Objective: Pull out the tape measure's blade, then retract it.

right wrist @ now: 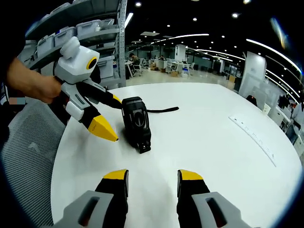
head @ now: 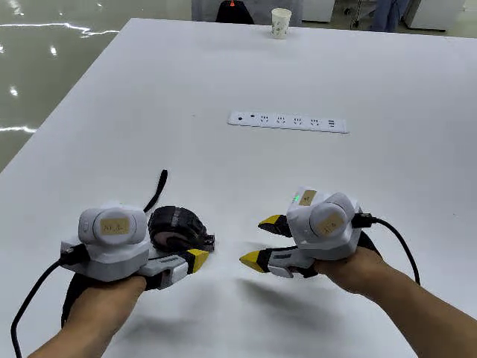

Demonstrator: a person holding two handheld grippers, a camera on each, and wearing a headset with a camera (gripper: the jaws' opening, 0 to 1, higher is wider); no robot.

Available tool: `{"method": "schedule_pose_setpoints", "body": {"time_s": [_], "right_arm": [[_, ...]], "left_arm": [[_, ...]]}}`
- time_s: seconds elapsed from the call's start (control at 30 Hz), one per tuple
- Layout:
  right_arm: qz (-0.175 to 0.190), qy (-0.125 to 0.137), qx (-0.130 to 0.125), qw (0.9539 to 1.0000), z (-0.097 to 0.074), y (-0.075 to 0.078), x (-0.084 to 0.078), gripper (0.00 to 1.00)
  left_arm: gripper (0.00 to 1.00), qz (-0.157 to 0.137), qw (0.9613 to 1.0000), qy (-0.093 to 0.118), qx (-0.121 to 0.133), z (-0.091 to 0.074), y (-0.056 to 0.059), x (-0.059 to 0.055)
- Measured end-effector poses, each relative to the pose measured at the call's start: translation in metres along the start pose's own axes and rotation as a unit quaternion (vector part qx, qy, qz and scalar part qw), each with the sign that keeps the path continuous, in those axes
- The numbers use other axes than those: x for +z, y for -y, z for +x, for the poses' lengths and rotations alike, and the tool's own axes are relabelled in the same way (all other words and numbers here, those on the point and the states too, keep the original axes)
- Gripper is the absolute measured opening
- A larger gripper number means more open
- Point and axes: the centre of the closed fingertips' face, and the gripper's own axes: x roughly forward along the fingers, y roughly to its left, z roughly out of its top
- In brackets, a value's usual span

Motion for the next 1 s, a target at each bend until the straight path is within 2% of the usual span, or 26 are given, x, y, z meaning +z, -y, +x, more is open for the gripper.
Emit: {"method": "schedule_pose_setpoints", "body": {"time_s": [0.23,0.53,0.73,1.0], "right_arm": [[0.014,0.005,-0.015,0.9998,-0.012,-0.003,-0.004,0.43],[0.041,0.014,-0.037,0.9984,-0.029,-0.008,-0.015,0.51],[0.059,0.028,-0.057,0.9962,-0.041,-0.010,-0.018,0.55],[0.071,0.034,-0.073,0.9943,-0.054,-0.017,-0.025,0.61]], "left_arm": [[0.74,0.005,0.9999,0.005,-0.014,-0.007,0.004,-0.003],[0.78,0.031,0.9988,0.020,-0.033,-0.015,0.010,-0.001],[0.80,0.054,0.9970,0.029,-0.047,-0.020,0.015,0.000],[0.83,0.063,0.9951,0.042,-0.064,-0.029,0.020,-0.003]]}}
